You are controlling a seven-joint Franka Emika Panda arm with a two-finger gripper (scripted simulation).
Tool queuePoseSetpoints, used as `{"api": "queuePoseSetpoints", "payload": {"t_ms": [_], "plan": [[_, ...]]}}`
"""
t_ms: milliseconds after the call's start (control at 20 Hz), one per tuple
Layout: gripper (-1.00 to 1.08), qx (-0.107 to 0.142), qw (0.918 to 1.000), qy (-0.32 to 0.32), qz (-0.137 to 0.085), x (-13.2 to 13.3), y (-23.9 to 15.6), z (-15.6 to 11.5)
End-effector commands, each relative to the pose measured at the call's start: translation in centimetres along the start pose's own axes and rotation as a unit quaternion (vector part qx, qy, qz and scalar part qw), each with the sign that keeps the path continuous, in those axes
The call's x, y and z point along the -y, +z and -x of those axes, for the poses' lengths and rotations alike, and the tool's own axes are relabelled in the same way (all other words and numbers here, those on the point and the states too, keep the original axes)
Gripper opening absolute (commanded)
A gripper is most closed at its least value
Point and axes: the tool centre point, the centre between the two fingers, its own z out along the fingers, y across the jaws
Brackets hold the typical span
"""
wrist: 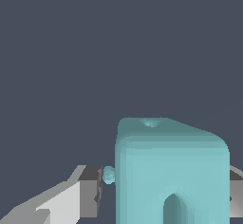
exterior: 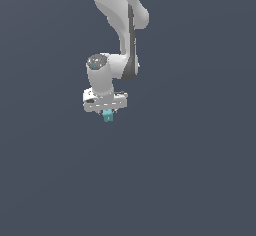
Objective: Pick up the object and move it to a goal position.
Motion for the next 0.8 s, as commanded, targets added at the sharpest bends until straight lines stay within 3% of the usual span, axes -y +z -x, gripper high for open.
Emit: {"api": "queuePoseSetpoints", "payload": {"t_ms": [0,750], "plan": [[-1.0,0.0,1.0,0.0,0.0,-1.3,-1.7,0.3],[-1.0,-0.001,1.0,0.0,-0.001,-11.1,-14.2,2.6]]}}
